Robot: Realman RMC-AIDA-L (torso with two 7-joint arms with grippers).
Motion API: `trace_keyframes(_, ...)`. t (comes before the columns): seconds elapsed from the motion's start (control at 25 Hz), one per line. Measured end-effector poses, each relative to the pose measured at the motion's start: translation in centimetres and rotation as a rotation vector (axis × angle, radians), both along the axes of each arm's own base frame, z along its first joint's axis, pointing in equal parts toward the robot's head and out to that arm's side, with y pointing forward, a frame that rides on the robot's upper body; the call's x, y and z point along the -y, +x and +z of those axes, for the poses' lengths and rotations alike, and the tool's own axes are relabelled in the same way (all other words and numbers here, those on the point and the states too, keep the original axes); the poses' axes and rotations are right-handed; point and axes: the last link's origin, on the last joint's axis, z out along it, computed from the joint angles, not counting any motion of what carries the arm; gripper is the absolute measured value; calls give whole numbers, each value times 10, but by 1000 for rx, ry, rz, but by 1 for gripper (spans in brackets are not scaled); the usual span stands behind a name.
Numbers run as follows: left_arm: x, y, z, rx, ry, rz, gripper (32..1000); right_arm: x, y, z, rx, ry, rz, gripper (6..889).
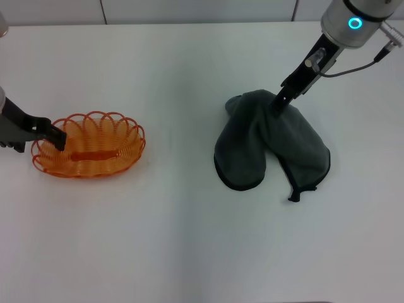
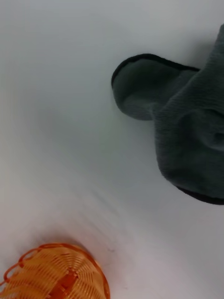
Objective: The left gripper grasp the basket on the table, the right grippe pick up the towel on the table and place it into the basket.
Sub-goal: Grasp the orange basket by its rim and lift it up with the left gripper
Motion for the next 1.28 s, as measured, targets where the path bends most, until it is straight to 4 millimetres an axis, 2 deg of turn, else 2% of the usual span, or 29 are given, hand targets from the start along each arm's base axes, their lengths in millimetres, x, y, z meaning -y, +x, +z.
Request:
trace_keyframes(0.44, 6, -10, -12, 3, -11, 13, 861, 0, 0, 0, 0, 1, 2, 860)
trace_keyframes(0.88, 8, -9, -23, 15, -24, -3, 860, 0, 0, 0, 0, 2, 3, 860)
trace_keyframes(1.28, 8, -8, -25, 17, -31, -8, 860, 0, 0, 0, 0, 1, 3, 860)
